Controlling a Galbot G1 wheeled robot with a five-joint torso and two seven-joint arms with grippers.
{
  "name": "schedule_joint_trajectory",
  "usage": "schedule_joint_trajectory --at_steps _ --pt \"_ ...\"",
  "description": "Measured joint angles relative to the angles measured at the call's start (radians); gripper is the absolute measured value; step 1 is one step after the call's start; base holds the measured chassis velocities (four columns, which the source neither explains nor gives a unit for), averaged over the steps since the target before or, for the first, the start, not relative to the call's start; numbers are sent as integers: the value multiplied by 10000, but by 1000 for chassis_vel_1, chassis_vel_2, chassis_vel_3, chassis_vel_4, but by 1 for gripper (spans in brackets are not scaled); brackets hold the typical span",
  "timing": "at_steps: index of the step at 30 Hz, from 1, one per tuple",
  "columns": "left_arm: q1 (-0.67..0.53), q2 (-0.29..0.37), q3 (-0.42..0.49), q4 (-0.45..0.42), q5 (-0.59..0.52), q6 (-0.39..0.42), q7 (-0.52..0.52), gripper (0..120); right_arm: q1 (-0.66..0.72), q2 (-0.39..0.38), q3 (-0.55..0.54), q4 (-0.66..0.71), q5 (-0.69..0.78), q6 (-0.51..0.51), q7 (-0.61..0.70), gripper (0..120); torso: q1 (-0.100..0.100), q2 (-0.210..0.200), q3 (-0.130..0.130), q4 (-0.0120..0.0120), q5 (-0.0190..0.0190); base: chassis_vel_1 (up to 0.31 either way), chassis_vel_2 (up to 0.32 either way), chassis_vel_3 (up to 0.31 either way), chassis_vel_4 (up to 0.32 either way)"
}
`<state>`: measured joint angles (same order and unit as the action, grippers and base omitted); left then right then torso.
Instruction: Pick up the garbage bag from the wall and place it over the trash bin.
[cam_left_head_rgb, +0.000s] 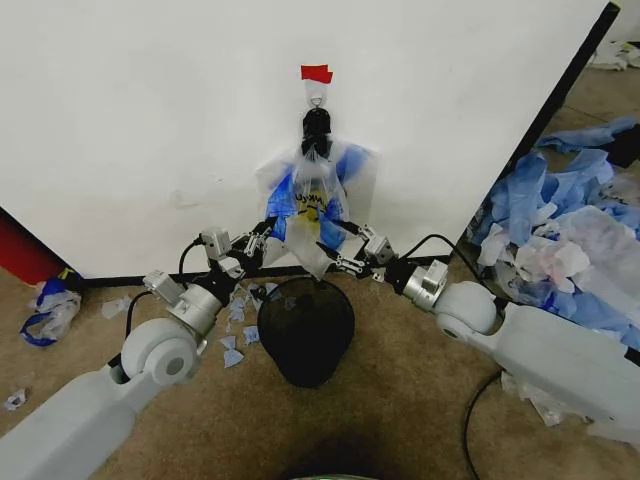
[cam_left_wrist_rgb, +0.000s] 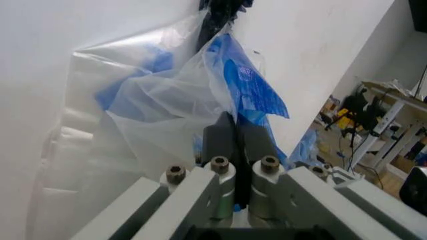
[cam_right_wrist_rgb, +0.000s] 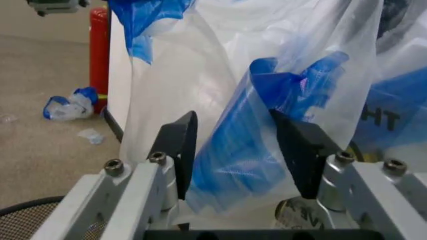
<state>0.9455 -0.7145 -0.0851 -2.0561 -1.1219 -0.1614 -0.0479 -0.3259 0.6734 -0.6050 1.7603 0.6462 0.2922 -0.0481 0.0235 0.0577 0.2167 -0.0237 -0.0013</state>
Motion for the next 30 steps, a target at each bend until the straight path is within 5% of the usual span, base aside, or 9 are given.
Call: schedule_joint_trajectory --at_steps 20,30 --pt "41 -140 23 75 89 -105 108 0 350 -334 -496 336 -60 -147 -12 34 0 0 0 0 1 0 0 0 0" --pt "25 -327 131 215 198 -217 209 0 1159 -468 -1152 278 -224 -194 0 14 0 0 0 1 -1 0 0 0 0"
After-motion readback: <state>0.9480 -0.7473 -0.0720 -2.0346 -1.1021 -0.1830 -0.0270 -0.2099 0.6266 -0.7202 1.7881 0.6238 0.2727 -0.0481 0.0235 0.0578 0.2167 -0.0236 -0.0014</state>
